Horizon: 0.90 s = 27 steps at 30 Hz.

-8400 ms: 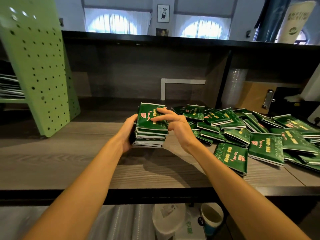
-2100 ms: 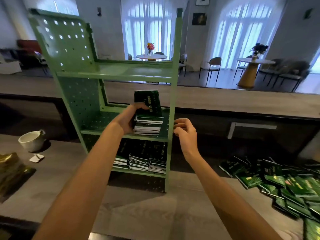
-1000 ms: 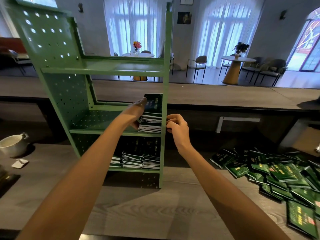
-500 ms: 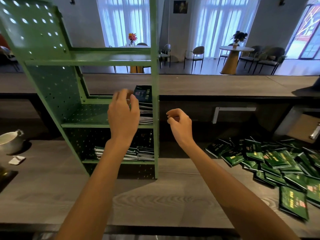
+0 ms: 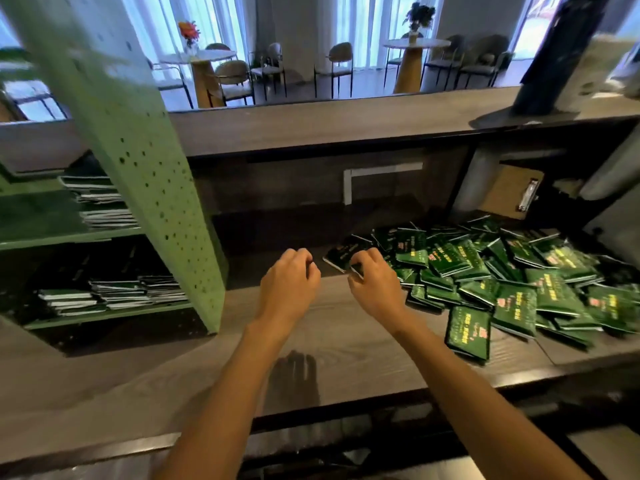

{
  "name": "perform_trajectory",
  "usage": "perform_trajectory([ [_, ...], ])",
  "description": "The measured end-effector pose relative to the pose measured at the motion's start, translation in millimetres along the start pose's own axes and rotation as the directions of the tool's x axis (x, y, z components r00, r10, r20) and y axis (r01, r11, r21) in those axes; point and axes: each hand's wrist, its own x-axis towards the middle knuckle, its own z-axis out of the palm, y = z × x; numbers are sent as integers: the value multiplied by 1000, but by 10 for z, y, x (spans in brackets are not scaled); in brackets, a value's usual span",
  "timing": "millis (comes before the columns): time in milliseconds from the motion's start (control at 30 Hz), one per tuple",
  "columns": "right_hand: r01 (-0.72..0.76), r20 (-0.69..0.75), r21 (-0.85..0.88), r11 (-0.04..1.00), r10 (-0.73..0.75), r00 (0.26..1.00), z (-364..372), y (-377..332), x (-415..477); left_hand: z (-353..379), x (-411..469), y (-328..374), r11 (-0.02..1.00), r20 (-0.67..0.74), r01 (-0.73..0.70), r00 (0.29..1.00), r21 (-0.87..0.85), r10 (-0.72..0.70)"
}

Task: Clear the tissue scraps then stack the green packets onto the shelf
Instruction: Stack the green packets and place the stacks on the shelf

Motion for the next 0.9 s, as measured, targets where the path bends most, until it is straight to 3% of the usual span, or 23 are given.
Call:
perform_trajectory([
  [267,-93,237,-176,980,134,962,-496,1440,-223,1140,-87,1044,996,287,84,953,42,-93],
  [467,-233,343,-459,857,413,844,-602,2039,-309,1612,-201,1405,985,422,173,891,28,-168],
  [600,-334,388,-377,864,474,790,-524,2372,-375,1961,-182,1438,969,503,247,841,-27,-200],
  [767,-274,305,-186,944,320,897,-362,2628,-393,2450,-205,1350,844,609,483,750,-235,-259],
  [900,-249,228,15,968,239,944,-233,2651,-362,2620,-115,1270,704,617,590,738,-396,-271],
])
